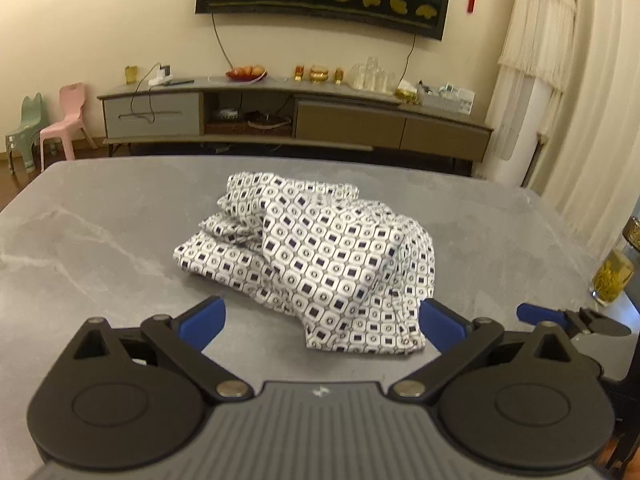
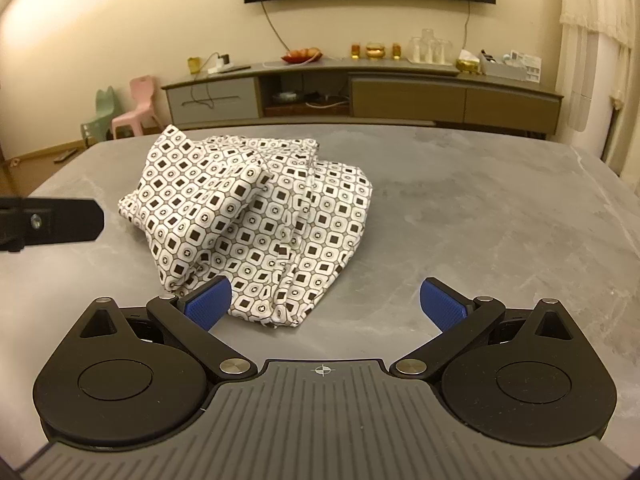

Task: Fold clothes
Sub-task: 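Move both grippers toward the crumpled patterned shirt on the table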

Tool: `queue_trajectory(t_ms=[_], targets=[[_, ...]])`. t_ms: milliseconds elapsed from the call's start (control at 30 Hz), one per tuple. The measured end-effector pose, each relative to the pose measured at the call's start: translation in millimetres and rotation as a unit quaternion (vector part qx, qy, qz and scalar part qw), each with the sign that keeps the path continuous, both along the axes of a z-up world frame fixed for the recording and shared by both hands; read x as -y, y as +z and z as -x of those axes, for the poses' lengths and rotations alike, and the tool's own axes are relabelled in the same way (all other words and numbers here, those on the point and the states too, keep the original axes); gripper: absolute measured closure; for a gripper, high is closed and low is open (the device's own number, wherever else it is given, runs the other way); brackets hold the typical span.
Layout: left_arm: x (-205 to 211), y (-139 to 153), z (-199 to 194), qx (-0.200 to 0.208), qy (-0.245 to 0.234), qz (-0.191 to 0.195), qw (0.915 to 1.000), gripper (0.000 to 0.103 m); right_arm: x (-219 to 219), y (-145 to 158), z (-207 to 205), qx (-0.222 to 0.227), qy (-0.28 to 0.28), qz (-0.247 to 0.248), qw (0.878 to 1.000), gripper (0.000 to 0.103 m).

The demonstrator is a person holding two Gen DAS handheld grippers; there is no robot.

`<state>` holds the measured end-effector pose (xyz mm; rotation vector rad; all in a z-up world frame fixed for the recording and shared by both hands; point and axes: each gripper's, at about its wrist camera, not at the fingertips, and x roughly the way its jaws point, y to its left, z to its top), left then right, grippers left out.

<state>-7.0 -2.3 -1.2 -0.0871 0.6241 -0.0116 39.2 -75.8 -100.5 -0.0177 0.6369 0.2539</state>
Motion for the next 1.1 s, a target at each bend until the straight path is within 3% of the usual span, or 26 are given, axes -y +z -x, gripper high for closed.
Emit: queue_trajectory(t_ms=[133,233,800,933,967,1000,1067,1100], targets=[[3.9,-2.0,11.6,0.004,0.002,0.008,1.0000,0.000,2.3,0.0,0.4,0.002,-0.006,0.000,1.000,0.006],[-0.1,-8.0,-3.6,-0.032,0.003,0.005,0.9995,0.000,4.1,0.0,0.8,0.003,-0.011,-0.001,1.000,0.006],[12.7,-12.5,0.9,-0.064,-0.009,-0.008,0.9979,0.000,9.2,0.2,3.4,0.015,-0.019,-0.003,1.000,0.006],[20.6,-12.7,0.1,-0.079,-0.016,-0.033,0.9962,0.000,9.3,3.3,5.3,0.029,-0.014,0.006,0.999,0.012],[22.0,-13.6,-0.2,-0.083,-0.019,-0.037,0.9957,0.007,9.4,3.7,5.2,0.028,-0.013,0.008,1.000,0.017],[23.3,-14.5,-0.5,-0.087,-0.022,-0.041,0.9951,0.033,9.3,3.7,4.8,0.024,-0.010,0.011,1.000,0.022],[23.4,-18.0,-2.3,-0.102,-0.023,-0.037,0.9939,0.066,9.6,3.0,3.8,0.015,-0.004,0.012,1.000,0.050],[22.4,-20.2,-3.4,-0.110,-0.021,-0.030,0.9933,0.070,10.2,2.3,3.2,0.009,0.000,0.007,1.000,0.058]])
